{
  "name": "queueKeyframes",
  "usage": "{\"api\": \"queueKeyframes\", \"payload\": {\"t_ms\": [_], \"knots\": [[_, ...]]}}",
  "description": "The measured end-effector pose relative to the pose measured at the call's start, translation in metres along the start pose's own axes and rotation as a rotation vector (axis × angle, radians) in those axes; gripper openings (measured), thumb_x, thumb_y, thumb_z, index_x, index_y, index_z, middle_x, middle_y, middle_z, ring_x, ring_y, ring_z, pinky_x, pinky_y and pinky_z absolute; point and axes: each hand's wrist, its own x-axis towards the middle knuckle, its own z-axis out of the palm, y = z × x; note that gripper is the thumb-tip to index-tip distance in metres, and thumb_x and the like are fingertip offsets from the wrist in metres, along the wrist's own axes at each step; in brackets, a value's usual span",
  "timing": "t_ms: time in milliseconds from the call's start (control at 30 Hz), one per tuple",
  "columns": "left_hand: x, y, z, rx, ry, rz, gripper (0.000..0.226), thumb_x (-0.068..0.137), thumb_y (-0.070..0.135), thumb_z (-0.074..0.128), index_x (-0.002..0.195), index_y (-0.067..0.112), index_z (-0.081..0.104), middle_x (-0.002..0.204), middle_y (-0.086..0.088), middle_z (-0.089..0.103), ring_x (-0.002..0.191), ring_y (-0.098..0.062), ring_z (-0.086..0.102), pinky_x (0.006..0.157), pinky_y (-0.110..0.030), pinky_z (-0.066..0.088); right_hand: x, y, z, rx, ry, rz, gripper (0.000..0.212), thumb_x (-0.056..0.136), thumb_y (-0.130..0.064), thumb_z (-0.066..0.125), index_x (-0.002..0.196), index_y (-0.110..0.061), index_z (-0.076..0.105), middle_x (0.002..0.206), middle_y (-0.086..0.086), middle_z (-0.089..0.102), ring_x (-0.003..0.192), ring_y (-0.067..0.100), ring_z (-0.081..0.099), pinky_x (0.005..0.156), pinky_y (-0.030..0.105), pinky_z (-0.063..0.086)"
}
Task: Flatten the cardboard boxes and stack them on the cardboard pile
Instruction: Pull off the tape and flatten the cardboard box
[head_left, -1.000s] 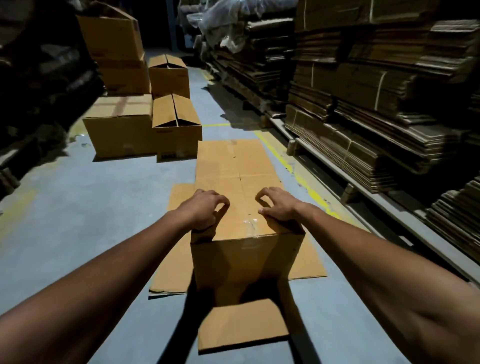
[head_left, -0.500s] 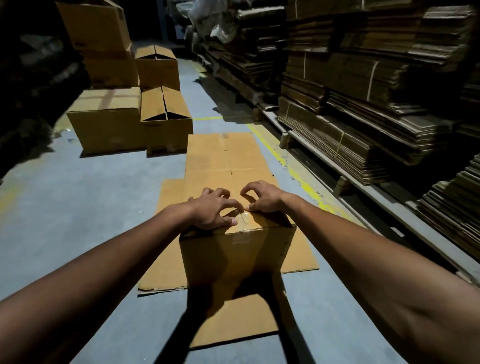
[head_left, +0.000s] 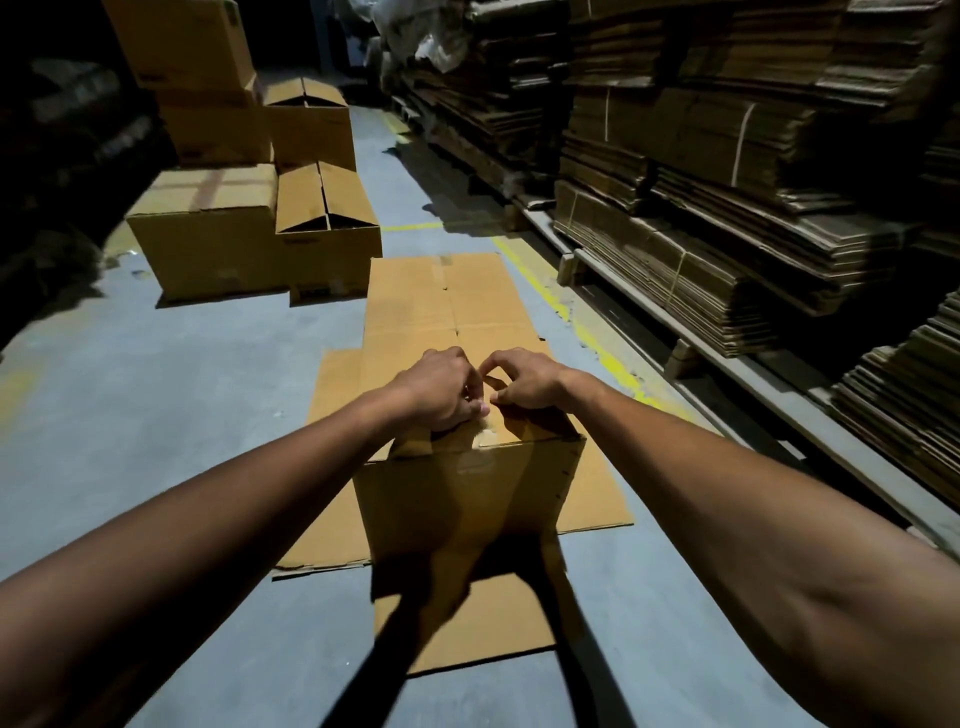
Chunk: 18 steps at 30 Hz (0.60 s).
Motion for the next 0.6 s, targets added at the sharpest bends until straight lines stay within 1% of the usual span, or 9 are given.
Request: {"api": "queueKeyframes", "payload": {"t_ms": [67,100,167,233,333,400,500,567,600], "knots": [[-0.017,0.007,-0.004,-0.035,-0.032,0.023,0.021,0.097,0.044,0.07,0.101,0.024,0.07,0.109,0.002,0.063,0.099,-0.018,0.059,0.083,-0.034,0.051,0.002,0.001,0.002,-0.017,0.006,-0.004,0.048,0.099,-0.029,0.07,0.144,-0.03,0.054,0.156,0.007,0.043,0.136,0.029,0.046,0.101,0.038,0.043],[-0.027,0.011,-0.005,-0.046,-0.061,0.028,0.019,0.098,0.044,0.07,0.099,0.024,0.069,0.103,0.004,0.065,0.094,-0.016,0.061,0.08,-0.033,0.053,0.003,0.0,0.003,-0.025,0.006,0.0,0.047,0.098,-0.03,0.071,0.143,-0.031,0.055,0.155,0.007,0.044,0.135,0.029,0.047,0.099,0.037,0.044],[-0.046,0.019,-0.004,-0.047,-0.119,0.044,0.019,0.097,0.041,0.07,0.1,0.023,0.068,0.097,0.005,0.068,0.09,-0.015,0.064,0.081,-0.035,0.057,0.005,-0.001,0.003,-0.033,0.005,0.013,0.047,0.098,-0.032,0.071,0.142,-0.033,0.055,0.153,0.007,0.045,0.132,0.029,0.048,0.098,0.038,0.046],[-0.066,0.028,0.001,-0.042,-0.127,0.074,0.02,0.097,0.04,0.071,0.102,0.02,0.069,0.097,0.006,0.069,0.089,-0.011,0.065,0.081,-0.035,0.06,0.006,-0.003,0.004,-0.044,0.002,0.021,0.047,0.098,-0.034,0.07,0.142,-0.033,0.055,0.153,0.007,0.044,0.133,0.03,0.047,0.102,0.041,0.046],[-0.088,0.039,0.017,-0.063,-0.11,0.113,0.009,0.094,0.028,0.076,0.1,0.023,0.07,0.104,0.01,0.071,0.093,-0.005,0.066,0.082,-0.033,0.061,0.004,-0.006,0.005,-0.061,-0.002,0.037,0.048,0.098,-0.038,0.069,0.143,-0.032,0.053,0.152,0.008,0.044,0.135,0.031,0.046,0.106,0.042,0.044],[-0.099,0.045,0.03,0.023,-0.108,0.172,0.007,0.094,0.025,0.075,0.1,0.026,0.071,0.107,0.008,0.07,0.095,-0.005,0.065,0.082,-0.029,0.06,0.004,-0.009,0.005,-0.059,-0.001,0.051,0.049,0.098,-0.042,0.069,0.143,-0.032,0.053,0.152,0.009,0.043,0.135,0.031,0.046,0.106,0.042,0.044],[-0.11,0.052,0.04,0.144,-0.153,0.263,0.018,0.098,0.024,0.07,0.116,0.027,0.073,0.114,0.005,0.068,0.101,-0.009,0.066,0.08,-0.025,0.059,0.005,-0.013,0.006,-0.048,-0.005,0.066,0.054,0.096,-0.049,0.069,0.143,-0.032,0.052,0.152,0.008,0.042,0.137,0.031,0.044,0.109,0.044,0.043],[-0.11,0.049,0.032,0.157,-0.168,0.247,0.025,0.099,0.023,0.069,0.122,0.029,0.072,0.114,0.005,0.07,0.102,-0.01,0.068,0.079,-0.027,0.06,0.007,-0.014,0.007,-0.042,-0.004,0.074,0.058,0.094,-0.051,0.07,0.144,-0.031,0.051,0.152,0.008,0.041,0.137,0.031,0.044,0.109,0.045,0.043],[-0.108,0.044,0.025,0.158,-0.13,0.232,0.026,0.097,0.023,0.07,0.121,0.031,0.072,0.113,0.006,0.072,0.101,-0.01,0.068,0.08,-0.03,0.061,0.008,-0.015,0.008,-0.044,-0.004,0.074,0.059,0.094,-0.051,0.071,0.145,-0.03,0.05,0.152,0.009,0.041,0.138,0.032,0.043,0.11,0.045,0.043]]}}
